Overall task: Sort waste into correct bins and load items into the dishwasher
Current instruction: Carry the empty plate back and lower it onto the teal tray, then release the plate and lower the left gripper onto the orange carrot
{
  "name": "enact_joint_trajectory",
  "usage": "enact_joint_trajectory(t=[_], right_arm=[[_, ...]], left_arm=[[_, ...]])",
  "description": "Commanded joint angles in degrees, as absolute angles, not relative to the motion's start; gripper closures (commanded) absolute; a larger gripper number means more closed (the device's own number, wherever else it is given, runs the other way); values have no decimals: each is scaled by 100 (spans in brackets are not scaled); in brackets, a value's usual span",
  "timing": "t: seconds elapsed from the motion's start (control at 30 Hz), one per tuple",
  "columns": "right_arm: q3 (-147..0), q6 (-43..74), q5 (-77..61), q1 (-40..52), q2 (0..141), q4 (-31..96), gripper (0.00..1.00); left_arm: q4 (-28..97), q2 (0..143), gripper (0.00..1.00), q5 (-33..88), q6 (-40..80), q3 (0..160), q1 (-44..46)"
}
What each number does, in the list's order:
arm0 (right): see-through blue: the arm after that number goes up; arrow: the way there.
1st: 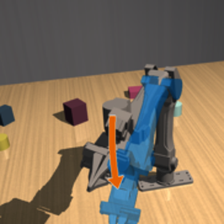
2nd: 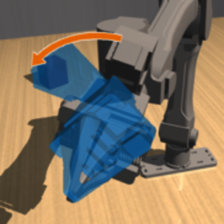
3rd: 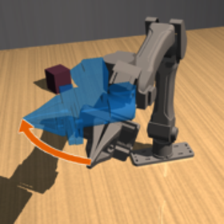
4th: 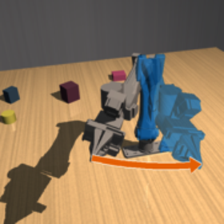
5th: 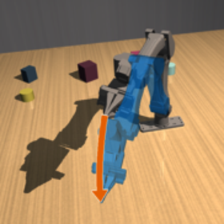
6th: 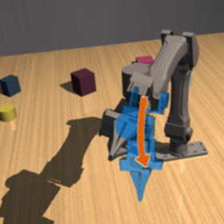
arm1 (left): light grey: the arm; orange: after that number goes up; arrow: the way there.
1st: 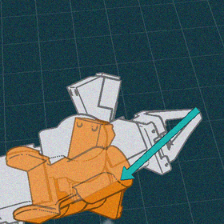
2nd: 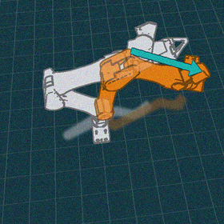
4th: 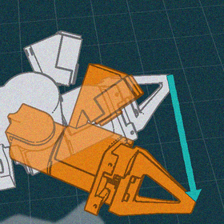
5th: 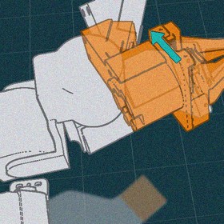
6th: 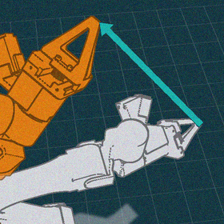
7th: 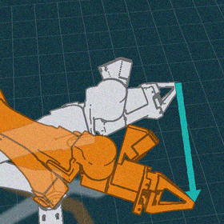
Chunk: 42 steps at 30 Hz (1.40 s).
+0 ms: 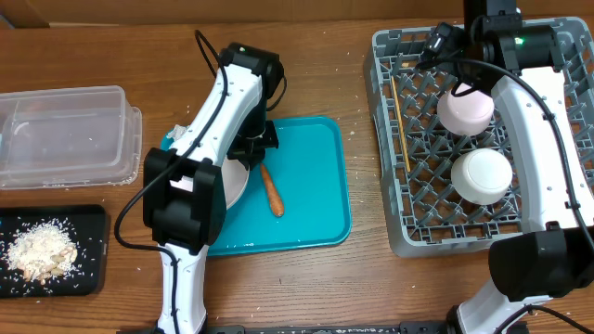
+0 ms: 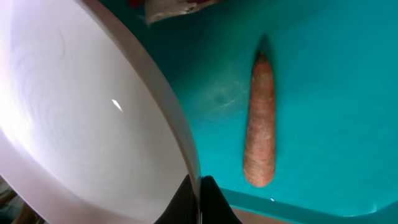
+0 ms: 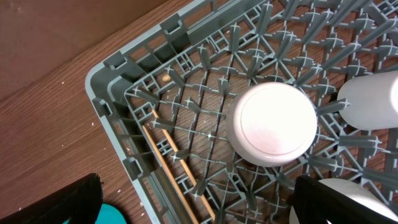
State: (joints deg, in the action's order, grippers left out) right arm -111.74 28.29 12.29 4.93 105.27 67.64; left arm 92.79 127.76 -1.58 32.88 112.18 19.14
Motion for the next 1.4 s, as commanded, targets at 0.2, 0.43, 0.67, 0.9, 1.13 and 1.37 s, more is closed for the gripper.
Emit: enact_joint_trajectory(t=[0.2, 0.43, 0.67, 0.9, 1.13, 1.37], right_arm=[[-11218, 2836, 1278, 513, 10490, 6737, 0], [-11218, 2836, 1278, 513, 10490, 6737, 0], [-11218, 2836, 1278, 513, 10490, 6737, 0], [-11218, 2836, 1278, 513, 10490, 6737, 0], [-11218, 2836, 1278, 513, 10490, 6737, 0], [-11218, 2836, 1278, 513, 10490, 6737, 0]], left_arm=[[8809, 12820, 91, 34, 3277, 10475, 1964], [8733, 12818, 96, 73, 3277, 10359, 1997], [8753, 12634, 96, 158, 3280, 10377, 2008], [8512, 12265, 90, 176, 3170, 10377, 2255], [8230, 12346, 74, 561, 3033, 10355, 2777], [8241, 12440, 78, 552, 3634, 10300, 2985]])
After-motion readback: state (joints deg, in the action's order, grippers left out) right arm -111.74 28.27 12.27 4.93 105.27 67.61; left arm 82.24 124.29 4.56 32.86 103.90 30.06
